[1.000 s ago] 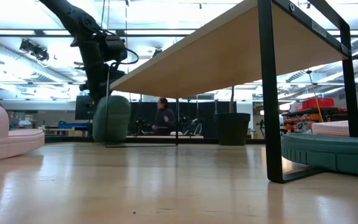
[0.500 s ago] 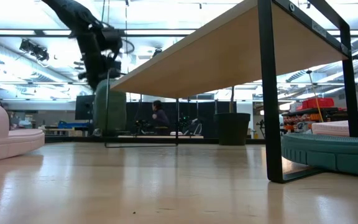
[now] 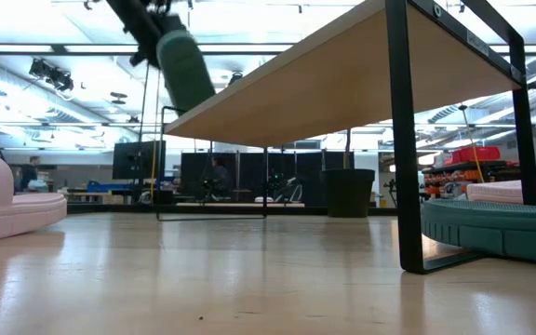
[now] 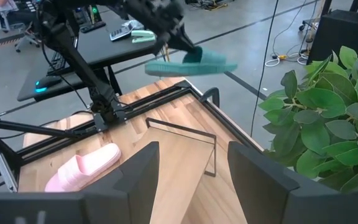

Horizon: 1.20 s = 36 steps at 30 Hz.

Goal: Pick and place slides into the shelf
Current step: Put the top green slide on the shelf

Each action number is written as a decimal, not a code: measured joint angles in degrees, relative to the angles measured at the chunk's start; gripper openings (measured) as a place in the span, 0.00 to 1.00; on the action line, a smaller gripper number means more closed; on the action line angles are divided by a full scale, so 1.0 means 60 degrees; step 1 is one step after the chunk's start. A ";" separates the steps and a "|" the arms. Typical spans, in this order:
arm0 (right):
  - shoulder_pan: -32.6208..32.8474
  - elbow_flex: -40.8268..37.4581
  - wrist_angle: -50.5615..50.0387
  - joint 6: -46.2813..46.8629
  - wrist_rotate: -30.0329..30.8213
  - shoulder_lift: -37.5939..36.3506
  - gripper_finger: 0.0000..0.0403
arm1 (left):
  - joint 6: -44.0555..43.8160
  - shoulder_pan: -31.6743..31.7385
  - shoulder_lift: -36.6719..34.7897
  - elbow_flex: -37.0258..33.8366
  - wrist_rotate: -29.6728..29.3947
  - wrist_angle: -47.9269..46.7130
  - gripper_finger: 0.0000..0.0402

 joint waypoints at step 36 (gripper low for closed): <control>0.0000 0.0000 -0.0004 -0.0424 0.0000 -0.0004 0.49 | 0.6637 -0.6360 -0.0043 0.0725 -0.2423 0.1734 0.02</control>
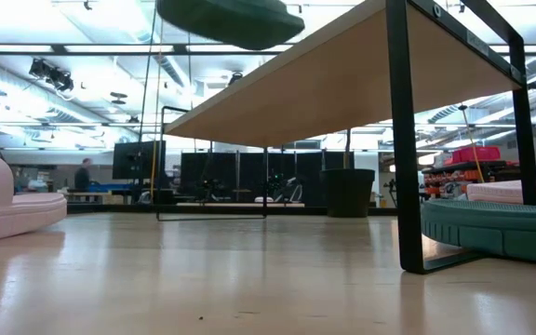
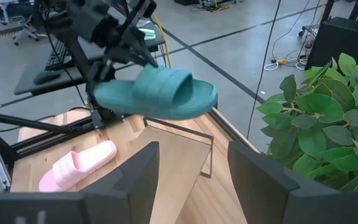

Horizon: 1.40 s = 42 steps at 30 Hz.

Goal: Pick and place slides into the shelf
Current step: Put the top green slide on the shelf

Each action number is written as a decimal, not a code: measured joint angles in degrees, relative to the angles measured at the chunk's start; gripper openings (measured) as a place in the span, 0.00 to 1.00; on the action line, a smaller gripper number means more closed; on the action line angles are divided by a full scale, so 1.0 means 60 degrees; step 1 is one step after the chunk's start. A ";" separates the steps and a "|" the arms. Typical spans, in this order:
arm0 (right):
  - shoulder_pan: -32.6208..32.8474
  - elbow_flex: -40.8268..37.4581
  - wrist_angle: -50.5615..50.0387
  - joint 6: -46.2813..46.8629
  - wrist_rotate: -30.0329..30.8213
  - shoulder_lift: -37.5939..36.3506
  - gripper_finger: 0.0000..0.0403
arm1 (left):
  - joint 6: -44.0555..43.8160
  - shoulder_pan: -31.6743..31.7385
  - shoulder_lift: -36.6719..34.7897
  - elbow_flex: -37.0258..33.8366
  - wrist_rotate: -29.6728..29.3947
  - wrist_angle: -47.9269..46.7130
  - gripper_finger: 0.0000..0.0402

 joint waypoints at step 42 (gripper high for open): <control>0.0000 0.0000 0.0004 0.0045 0.0066 0.0000 0.49 | 0.0856 -0.0202 0.1994 -0.1896 -0.0872 0.3478 0.02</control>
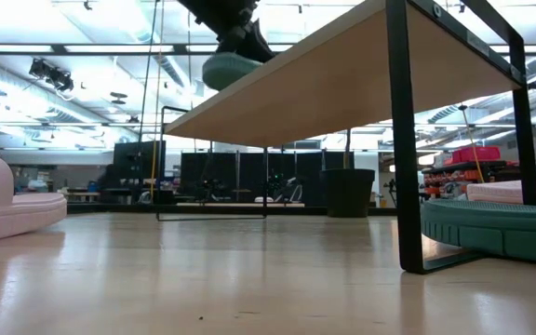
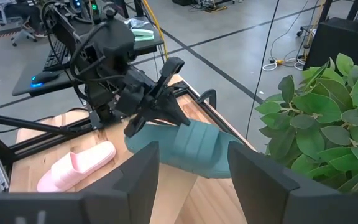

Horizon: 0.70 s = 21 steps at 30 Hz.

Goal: Pick and place slides into the shelf
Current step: Put the top green slide on the shelf

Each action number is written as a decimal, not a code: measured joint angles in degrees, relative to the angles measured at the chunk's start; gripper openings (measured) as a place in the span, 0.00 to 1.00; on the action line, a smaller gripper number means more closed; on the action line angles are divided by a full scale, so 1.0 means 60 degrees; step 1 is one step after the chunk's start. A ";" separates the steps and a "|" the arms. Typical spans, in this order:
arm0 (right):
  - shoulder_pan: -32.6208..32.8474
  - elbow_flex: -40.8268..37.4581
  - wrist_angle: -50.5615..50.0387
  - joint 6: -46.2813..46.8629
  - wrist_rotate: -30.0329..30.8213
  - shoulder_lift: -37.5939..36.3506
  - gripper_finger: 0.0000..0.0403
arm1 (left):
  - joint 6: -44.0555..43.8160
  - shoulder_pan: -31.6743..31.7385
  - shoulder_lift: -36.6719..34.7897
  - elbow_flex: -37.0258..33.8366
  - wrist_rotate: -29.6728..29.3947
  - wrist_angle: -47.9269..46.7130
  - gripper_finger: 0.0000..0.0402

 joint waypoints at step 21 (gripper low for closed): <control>0.0000 0.0000 0.0004 0.0419 0.0015 0.0000 0.49 | 0.0758 0.0053 0.0000 -0.1073 0.0345 0.0623 0.02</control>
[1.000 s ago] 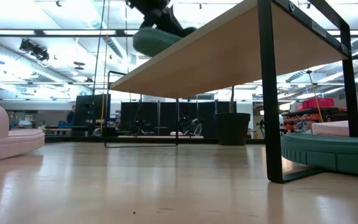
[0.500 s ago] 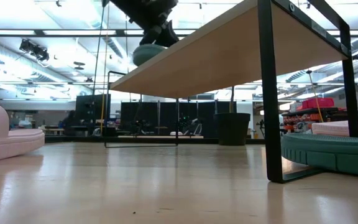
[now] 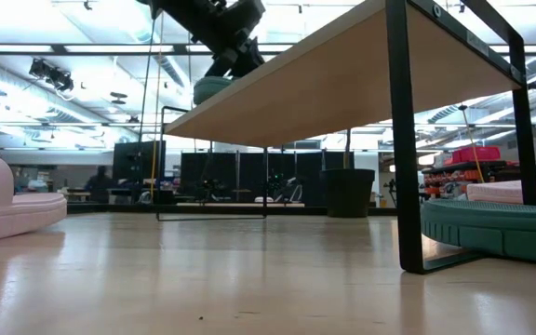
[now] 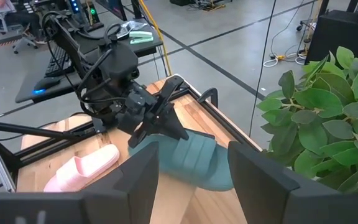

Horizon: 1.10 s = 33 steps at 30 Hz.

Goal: Pick and place slides into the shelf
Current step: Put the top green slide on the shelf

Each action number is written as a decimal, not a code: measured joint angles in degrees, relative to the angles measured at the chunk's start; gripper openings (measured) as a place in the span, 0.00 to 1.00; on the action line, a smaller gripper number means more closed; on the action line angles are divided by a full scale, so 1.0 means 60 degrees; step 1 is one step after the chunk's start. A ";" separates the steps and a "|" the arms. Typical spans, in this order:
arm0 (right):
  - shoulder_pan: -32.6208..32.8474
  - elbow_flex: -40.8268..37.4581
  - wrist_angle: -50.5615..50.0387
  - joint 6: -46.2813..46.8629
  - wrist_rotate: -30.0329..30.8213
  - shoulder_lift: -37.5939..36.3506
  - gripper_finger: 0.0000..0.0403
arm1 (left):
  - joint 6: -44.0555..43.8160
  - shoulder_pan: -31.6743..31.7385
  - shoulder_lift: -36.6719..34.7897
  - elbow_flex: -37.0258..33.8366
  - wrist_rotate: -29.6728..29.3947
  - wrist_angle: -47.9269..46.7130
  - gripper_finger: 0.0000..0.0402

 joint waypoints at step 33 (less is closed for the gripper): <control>0.0000 0.0000 0.0000 -0.0007 0.0000 0.0000 0.49 | -0.0007 0.0658 -0.0015 0.0000 0.0549 -0.0334 0.02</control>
